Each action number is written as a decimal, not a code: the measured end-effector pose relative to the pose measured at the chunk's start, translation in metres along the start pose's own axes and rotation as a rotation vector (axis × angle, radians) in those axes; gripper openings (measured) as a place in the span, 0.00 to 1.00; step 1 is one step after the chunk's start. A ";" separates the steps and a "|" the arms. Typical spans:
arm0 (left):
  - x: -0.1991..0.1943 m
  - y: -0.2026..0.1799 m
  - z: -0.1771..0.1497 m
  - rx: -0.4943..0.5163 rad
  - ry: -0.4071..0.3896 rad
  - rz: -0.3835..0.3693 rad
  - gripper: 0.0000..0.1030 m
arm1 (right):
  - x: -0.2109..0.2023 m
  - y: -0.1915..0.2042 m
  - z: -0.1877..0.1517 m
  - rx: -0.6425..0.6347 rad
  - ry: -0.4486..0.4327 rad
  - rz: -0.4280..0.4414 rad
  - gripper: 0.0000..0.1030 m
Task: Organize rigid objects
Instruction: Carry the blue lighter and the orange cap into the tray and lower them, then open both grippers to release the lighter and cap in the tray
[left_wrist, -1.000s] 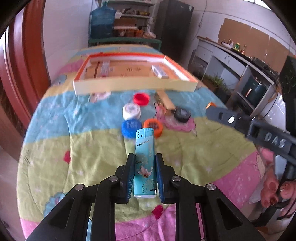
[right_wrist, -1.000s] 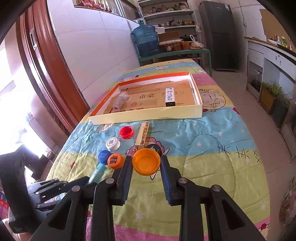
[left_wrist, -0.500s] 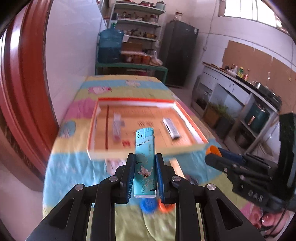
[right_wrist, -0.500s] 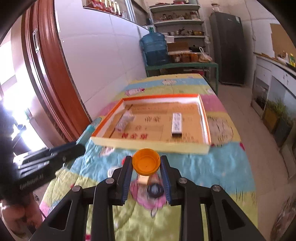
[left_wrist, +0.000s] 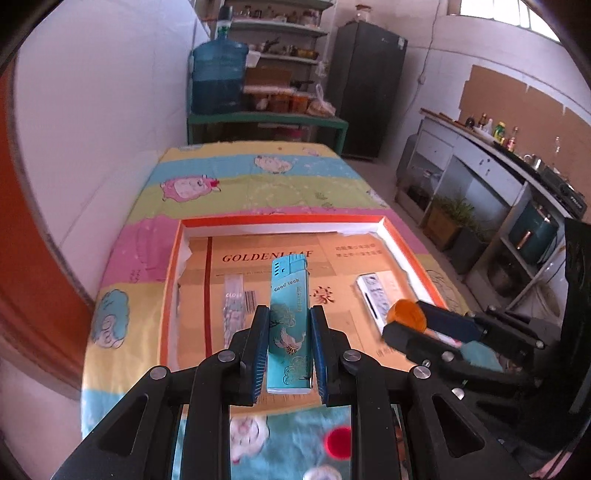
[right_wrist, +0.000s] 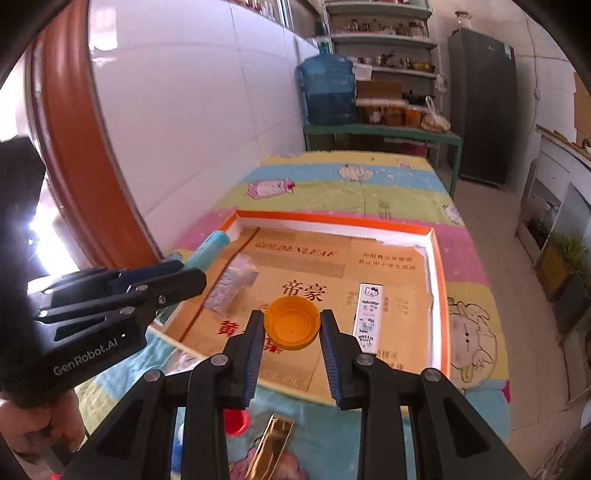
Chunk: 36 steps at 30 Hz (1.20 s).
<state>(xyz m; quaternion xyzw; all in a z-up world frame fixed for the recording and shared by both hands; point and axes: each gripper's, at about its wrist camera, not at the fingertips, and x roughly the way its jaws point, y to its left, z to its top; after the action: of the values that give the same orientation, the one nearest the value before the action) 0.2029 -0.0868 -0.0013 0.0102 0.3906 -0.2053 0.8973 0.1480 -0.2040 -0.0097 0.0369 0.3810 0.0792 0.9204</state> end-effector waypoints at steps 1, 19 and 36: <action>0.009 0.001 0.002 -0.004 0.016 -0.002 0.22 | 0.010 -0.002 0.001 0.005 0.017 0.003 0.30; 0.083 -0.002 0.003 -0.002 0.150 0.021 0.22 | 0.063 -0.013 -0.009 0.020 0.121 -0.015 0.30; 0.099 0.001 0.000 -0.013 0.164 0.023 0.22 | 0.073 -0.018 -0.010 0.025 0.134 -0.021 0.30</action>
<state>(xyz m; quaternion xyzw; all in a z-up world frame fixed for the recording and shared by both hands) 0.2631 -0.1215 -0.0712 0.0257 0.4641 -0.1909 0.8646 0.1937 -0.2094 -0.0699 0.0391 0.4432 0.0669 0.8931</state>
